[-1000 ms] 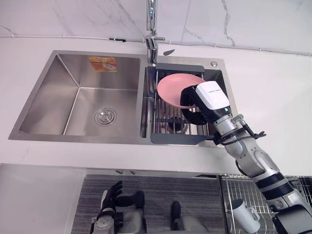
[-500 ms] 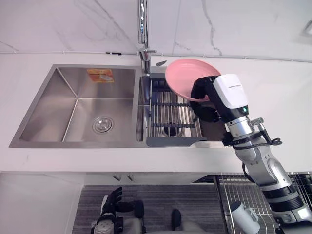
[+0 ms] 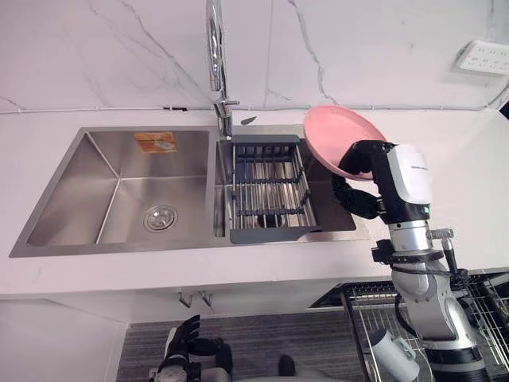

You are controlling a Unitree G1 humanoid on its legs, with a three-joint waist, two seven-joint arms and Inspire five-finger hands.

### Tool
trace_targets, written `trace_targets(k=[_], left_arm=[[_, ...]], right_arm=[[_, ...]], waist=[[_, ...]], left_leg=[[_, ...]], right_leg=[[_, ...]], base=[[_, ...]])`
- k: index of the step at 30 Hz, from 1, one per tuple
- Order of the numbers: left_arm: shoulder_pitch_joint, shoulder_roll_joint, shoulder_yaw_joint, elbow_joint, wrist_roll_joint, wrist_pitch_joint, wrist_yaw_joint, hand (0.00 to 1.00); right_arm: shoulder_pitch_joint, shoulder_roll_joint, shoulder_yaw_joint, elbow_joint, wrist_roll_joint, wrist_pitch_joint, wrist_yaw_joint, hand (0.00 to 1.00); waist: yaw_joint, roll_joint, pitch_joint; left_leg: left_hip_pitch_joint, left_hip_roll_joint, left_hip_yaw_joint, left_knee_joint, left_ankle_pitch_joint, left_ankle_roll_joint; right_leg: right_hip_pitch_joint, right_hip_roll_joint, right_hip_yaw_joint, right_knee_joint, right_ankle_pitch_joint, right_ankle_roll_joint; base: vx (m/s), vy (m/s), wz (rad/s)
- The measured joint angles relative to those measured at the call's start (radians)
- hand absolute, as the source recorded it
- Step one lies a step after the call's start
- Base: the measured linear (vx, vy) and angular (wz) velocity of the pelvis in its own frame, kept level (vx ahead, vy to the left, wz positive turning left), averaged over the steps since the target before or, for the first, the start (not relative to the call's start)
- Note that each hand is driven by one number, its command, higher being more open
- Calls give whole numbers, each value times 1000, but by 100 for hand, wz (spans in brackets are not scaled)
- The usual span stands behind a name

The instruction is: Walk over to the sink, pick up the cup, carry it to the dishwasher, place the cup inside the dishwasher, then close the dishwasher door

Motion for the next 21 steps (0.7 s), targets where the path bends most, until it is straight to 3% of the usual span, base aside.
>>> trace_targets(k=[11,15,18,20,21], left_arm=[[1,2,-19,-3,26,0,0,90],[0,-2,-20,-5,25,-2,3,90],[1,-3,-2,-11,6,14,19,90],[1,-3,12,-13,-18,18,31,90],[-1,-3,28,-12,-47,29,35,90]], right_arm=[[129,87,-53,-73,24,1,-37,30],[155,128,-87,-73,22,12,-45,30],[159,138,-94,-59,10,42,-48,30],[160,140,-103,-45,-3,68,-49,30],[160,140,-113,-26,-13,89,-50,30]], waist=[[-21,-1,-3],[-23,-3,-1],[-21,-4,4],[-27,-1,23],[-28,7,34]], left_leg=[[-23,-2,1,35,-23,-9],[-41,-12,29,122,-92,-3],[-69,-6,113,212,-162,3],[-77,10,182,268,-199,18],[-82,35,233,311,-226,36]], right_leg=[[-46,2,44,36,-3,1],[-93,2,153,77,-4,12],[-150,21,280,102,6,34],[-170,11,275,112,-11,15],[-183,-19,176,123,-17,-36]], base=[[-12,9,-11],[7,43,-76],[-16,62,-122],[-51,101,-128],[-59,95,-94]])
